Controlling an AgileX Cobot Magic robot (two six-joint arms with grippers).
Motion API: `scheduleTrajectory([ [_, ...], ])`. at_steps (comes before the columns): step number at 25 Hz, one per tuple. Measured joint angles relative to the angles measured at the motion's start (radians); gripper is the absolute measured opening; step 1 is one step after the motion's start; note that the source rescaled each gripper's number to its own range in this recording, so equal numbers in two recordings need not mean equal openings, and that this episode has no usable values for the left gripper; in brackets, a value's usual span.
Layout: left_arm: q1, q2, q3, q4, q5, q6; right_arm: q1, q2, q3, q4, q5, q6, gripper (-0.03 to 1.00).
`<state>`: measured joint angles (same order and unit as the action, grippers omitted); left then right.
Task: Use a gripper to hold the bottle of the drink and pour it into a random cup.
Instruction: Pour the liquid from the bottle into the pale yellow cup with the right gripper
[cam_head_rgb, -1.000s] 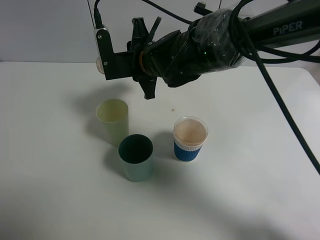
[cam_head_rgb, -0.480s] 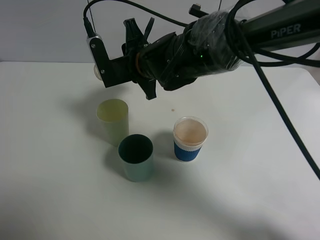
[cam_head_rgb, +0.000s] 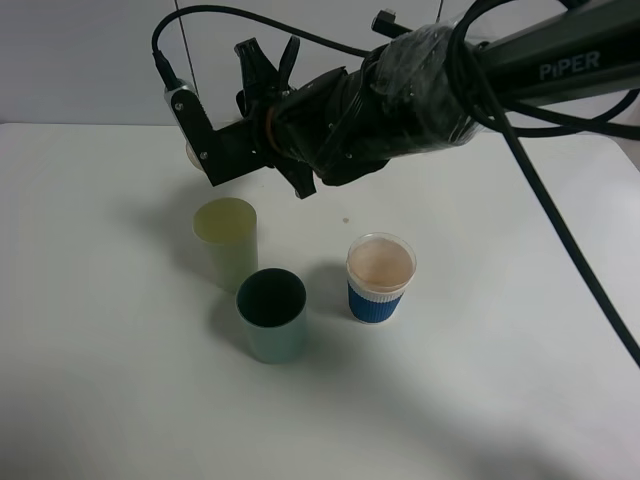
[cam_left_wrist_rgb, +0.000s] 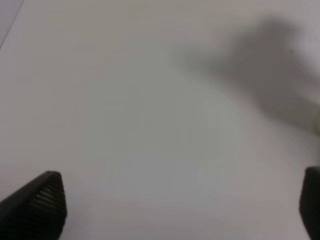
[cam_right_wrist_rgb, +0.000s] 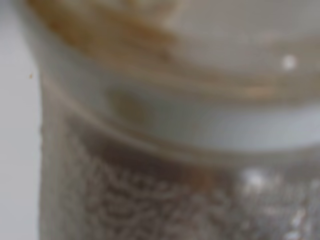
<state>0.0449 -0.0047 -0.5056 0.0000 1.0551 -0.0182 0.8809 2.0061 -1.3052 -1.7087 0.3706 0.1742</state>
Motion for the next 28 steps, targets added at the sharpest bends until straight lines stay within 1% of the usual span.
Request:
scheduleTrajectory([
  [5,0.000,0.000,0.000,0.000,0.000,0.000,0.004,0.000,0.000,0.000,0.007,-0.048,0.02],
  [12,0.000,0.000,0.000,0.000,0.000,0.000,0.007,0.000,0.000,0.000,0.013,-0.066,0.02],
  [19,0.000,0.000,0.000,0.000,0.000,0.000,0.007,0.000,0.000,0.000,0.019,-0.152,0.02],
  [28,0.000,0.000,0.000,0.000,0.000,0.000,0.007,0.000,0.000,0.000,0.049,-0.164,0.02],
])
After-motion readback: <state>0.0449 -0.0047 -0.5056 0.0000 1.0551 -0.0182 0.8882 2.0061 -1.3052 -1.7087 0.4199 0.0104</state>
